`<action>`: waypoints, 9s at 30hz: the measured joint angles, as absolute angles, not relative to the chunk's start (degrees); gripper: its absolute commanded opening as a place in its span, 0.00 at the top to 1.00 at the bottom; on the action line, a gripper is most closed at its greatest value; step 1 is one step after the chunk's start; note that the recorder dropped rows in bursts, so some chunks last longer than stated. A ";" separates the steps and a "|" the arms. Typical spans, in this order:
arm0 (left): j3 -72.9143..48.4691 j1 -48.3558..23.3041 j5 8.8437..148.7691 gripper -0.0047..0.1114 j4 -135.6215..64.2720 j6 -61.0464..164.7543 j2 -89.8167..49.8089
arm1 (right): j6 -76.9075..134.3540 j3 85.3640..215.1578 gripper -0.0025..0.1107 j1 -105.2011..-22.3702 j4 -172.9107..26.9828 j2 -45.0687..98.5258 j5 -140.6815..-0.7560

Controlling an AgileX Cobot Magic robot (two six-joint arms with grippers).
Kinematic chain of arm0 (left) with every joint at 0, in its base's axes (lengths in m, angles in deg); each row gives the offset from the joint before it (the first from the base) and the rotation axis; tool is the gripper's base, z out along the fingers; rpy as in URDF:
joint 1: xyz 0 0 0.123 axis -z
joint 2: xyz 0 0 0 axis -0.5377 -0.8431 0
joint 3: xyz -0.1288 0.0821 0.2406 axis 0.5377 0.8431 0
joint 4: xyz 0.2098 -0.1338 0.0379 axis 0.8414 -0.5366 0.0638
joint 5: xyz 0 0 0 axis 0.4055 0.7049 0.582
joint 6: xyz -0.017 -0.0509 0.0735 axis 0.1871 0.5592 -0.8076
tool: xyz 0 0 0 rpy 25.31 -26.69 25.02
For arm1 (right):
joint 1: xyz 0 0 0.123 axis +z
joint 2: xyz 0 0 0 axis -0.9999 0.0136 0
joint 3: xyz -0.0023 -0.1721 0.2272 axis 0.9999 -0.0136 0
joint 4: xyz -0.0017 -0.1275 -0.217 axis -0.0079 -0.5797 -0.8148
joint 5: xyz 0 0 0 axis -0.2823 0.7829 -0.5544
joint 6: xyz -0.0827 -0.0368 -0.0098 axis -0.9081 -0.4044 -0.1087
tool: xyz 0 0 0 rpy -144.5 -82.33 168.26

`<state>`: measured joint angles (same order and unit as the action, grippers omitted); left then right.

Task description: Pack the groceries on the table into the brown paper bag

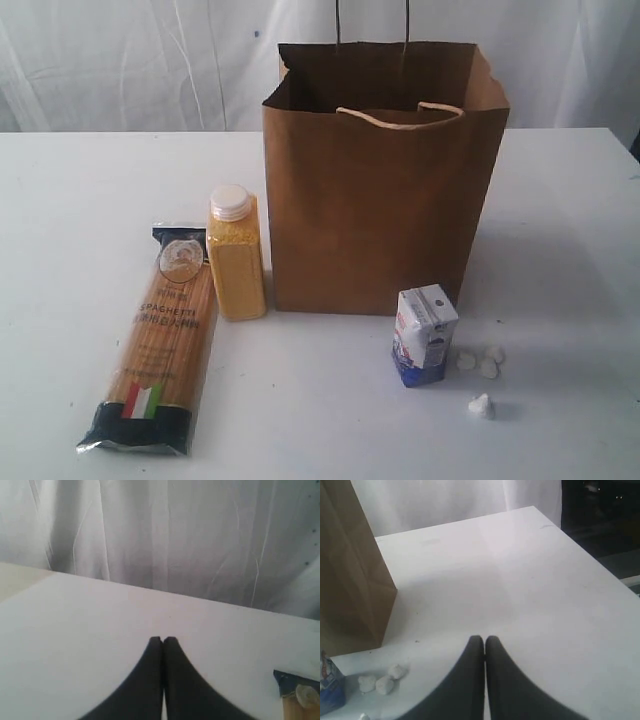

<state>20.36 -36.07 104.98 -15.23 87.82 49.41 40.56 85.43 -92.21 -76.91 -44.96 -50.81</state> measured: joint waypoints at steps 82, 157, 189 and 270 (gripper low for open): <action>48.23 -27.64 77.31 0.96 20.92 121.55 49.59 | 44.43 130.56 0.98 -89.82 -69.01 -36.24 -60.02; 48.23 -27.64 77.22 0.96 21.14 121.55 49.59 | 89.83 155.46 0.29 -28.53 -116.23 56.33 -44.23; 48.23 -27.64 77.22 0.96 21.14 121.46 49.59 | 121.98 157.16 0.29 -28.56 -150.67 65.67 -40.34; 48.23 -27.64 77.22 0.96 21.14 121.35 49.59 | 56.26 188.30 0.45 -38.29 -97.86 79.37 -30.83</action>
